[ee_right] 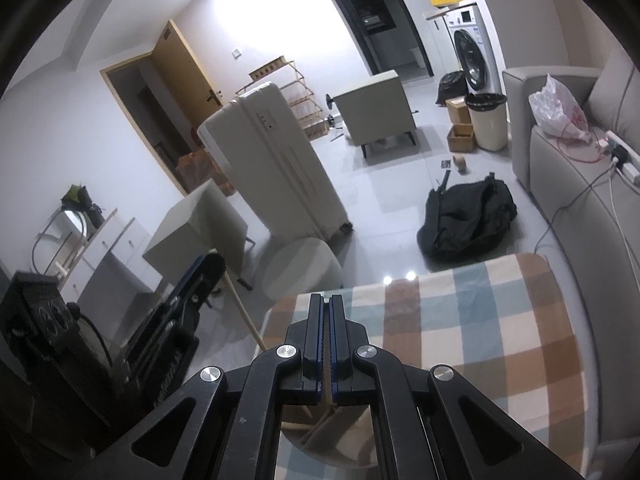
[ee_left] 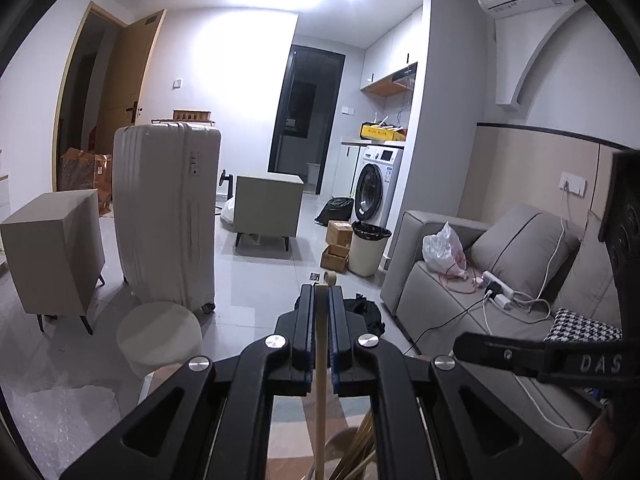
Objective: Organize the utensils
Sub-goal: 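Raise both held chopsticks over the holder and lower them into it, then open both tools to release the chopsticks into the white holder, then lower both open tools toward the last chopsticks on the cloth, then close the right tool on a chopstick while the left tool closes on another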
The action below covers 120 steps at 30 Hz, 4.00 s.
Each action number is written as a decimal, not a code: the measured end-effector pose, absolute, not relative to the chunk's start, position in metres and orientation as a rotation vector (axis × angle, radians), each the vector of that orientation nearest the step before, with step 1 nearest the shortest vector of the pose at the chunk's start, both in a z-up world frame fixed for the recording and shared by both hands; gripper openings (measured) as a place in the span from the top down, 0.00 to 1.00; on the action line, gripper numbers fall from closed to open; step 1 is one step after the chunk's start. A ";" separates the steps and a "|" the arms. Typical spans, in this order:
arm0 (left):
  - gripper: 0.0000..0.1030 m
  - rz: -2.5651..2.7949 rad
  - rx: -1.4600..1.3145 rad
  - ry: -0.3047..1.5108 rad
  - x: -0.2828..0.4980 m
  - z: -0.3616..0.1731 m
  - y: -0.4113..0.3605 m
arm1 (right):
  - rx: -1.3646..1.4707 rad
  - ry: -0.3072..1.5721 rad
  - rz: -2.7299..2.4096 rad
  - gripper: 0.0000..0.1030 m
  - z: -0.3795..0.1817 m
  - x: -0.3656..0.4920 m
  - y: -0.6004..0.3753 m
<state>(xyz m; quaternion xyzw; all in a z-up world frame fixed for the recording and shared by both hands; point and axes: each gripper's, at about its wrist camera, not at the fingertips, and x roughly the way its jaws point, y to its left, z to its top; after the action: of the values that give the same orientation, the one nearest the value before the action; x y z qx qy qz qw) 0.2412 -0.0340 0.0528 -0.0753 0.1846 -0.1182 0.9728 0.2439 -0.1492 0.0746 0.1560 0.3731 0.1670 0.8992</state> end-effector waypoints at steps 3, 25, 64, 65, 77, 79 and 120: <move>0.98 -0.245 -0.143 0.389 0.238 0.051 -0.034 | 0.321 0.790 0.343 0.98 0.072 0.245 -0.148; 0.89 -0.371 -0.201 0.611 0.212 0.053 -0.023 | 0.461 0.857 0.310 0.93 0.062 0.234 -0.164; 0.16 -0.154 -0.055 0.825 0.093 -0.037 -0.036 | 0.265 0.929 0.206 0.19 -0.018 0.058 -0.181; 0.16 -0.142 -0.047 0.843 0.096 -0.043 -0.034 | 0.264 0.961 0.208 0.20 -0.028 0.058 -0.179; 0.16 0.013 -0.112 1.074 0.121 -0.097 0.001 | 0.350 1.339 0.240 0.62 -0.122 0.103 -0.154; 0.16 0.020 -0.117 1.072 0.122 -0.099 0.005 | 0.347 1.375 0.236 0.65 -0.131 0.115 -0.147; 0.16 -0.194 -0.075 1.270 0.136 -0.123 -0.063 | 0.676 1.153 0.173 0.96 -0.117 0.092 -0.249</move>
<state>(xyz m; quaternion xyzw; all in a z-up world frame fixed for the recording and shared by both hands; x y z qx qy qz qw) 0.1358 -0.0627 -0.1231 -0.0350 0.5920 -0.0906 0.8001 0.0922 -0.2488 -0.1171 0.3129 0.5340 0.0801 0.7814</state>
